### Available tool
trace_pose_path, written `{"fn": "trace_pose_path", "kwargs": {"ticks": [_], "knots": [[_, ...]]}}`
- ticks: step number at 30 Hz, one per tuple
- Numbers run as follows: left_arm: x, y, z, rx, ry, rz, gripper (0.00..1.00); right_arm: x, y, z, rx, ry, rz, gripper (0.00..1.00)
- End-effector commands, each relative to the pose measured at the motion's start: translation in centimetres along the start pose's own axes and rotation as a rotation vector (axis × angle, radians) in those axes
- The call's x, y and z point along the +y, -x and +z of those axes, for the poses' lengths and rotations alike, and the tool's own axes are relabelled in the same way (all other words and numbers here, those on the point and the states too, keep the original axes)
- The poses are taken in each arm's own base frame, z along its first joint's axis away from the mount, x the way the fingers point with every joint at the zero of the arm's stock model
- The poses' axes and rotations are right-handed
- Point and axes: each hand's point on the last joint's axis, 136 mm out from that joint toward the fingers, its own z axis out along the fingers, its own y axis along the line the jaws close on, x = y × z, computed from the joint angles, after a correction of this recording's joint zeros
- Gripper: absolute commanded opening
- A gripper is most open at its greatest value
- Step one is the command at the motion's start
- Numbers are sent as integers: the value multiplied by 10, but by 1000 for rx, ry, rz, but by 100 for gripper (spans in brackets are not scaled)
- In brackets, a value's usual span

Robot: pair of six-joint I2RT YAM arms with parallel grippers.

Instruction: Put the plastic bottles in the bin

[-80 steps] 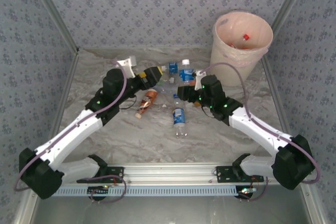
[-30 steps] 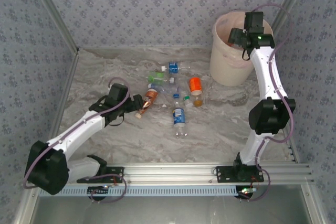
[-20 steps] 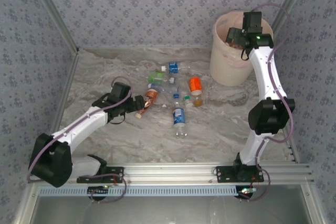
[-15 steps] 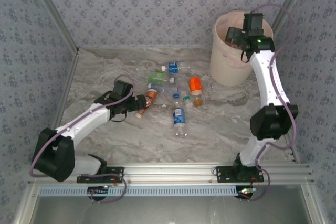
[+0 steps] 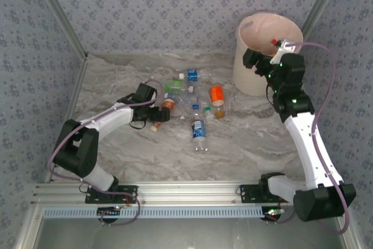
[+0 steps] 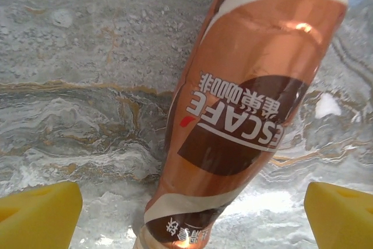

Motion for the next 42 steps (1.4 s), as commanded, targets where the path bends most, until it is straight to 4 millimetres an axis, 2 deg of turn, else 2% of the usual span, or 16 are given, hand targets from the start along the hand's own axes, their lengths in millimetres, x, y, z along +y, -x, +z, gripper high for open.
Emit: {"fn": "trace_pose_path", "kwargs": {"ticks": [1,7,14,16,21,25,31,42], "knots": [[0,-6,1,20,36,95,98,19,-5,-12,-7,63,9,100],[4,-11,16,45,65,158,98,35,-44,-31,101,90,-86,100],[1,-14,36,72,61,220,98,37,-104,-31,186,121,75,100],[-2,-17,42,87,36,231,97,33,-113,-28,183,107,89,100],[-8,-23,58,121,1,249,88,28,-113,-25,172,82,82,100],[-12,-24,63,130,-15,244,79,25,-113,-26,174,60,50,100],[-15,-24,62,112,-24,254,62,19,-120,-25,184,37,45,100],[-26,-24,51,71,-39,272,39,11,-132,-19,187,10,78,100]]}}
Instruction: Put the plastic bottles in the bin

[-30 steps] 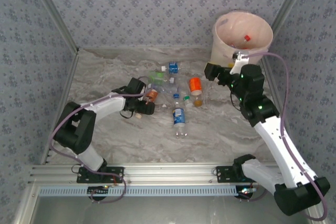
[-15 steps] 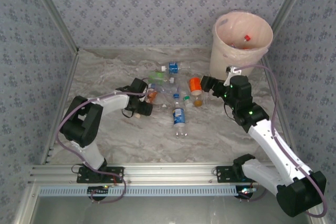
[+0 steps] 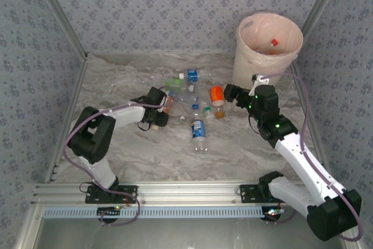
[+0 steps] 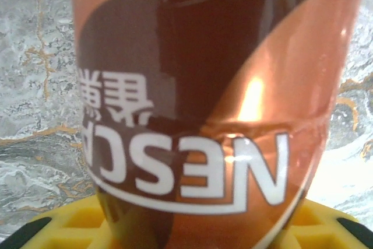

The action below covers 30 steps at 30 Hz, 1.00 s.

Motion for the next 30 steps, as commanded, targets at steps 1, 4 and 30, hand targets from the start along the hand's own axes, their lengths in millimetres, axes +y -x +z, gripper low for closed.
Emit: {"fn": "trace_pose_path", "kwargs": {"ticks": [1,4,30], "knots": [[-27,-8,0,-1,-110,25,38,-4,-2,4,-11,-17,22,100],[-26,-6,-10,-27,-106,23,34,-1,-9,10,5,5,32,100],[-113,38,-215,-539,-769,69,24,162,-46,-22,209,766,40,100]]}}
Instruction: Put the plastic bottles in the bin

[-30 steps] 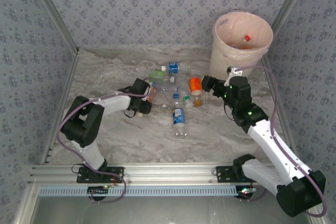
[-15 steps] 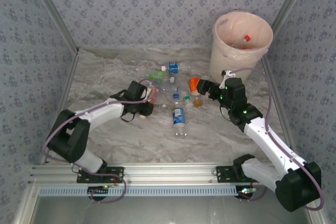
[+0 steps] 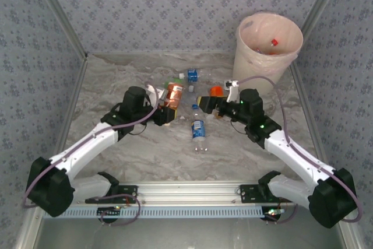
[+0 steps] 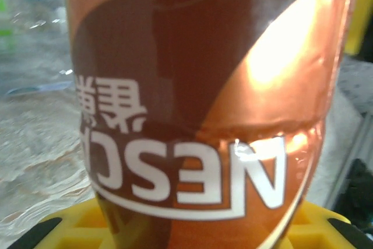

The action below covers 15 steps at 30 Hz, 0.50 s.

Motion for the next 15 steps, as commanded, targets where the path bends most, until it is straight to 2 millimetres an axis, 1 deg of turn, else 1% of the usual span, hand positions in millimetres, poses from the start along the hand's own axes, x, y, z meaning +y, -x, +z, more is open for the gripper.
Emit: {"fn": "trace_pose_path", "kwargs": {"ticks": [1,4,7,11,13,15], "knots": [[-36,18,-13,-88,-172,33,24,58,16,3,-10,215,-55,100],[-50,22,-18,-104,-243,47,24,75,20,10,-14,274,-77,100],[-59,27,-20,-113,-294,46,25,89,21,17,-8,340,-99,100],[-70,28,-19,-114,-357,53,25,89,20,30,-13,358,-96,100],[-72,28,-17,-111,-364,57,25,97,25,31,-29,403,-80,100],[-75,27,-15,-113,-374,64,26,102,27,33,-32,420,-84,100]]}}
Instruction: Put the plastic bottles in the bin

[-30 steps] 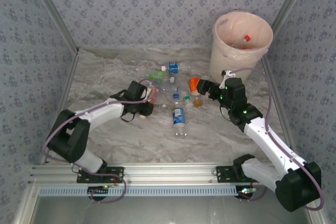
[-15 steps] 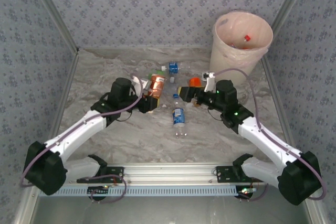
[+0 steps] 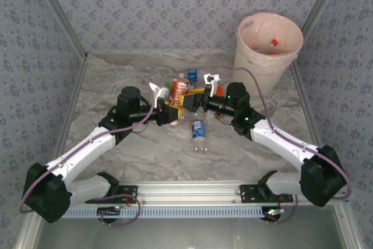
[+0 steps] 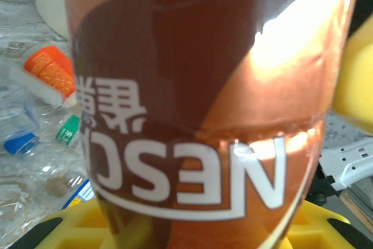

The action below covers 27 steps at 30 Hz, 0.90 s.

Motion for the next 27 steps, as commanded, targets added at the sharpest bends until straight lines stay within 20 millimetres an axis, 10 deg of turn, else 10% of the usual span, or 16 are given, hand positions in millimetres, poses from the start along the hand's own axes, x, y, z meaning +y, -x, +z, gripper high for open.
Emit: {"fn": "trace_pose_path", "kwargs": {"ticks": [1,15,22,27], "knots": [[-15,3,4,-12,-78,34,26,33,24,5,-53,117,-45,100],[-9,-1,13,9,-65,25,31,19,24,14,-72,77,-11,62],[15,5,9,-35,75,-14,92,-13,25,9,-75,-24,-35,50],[7,22,-2,-126,89,34,98,-39,64,-10,-118,-162,-37,48]]}}
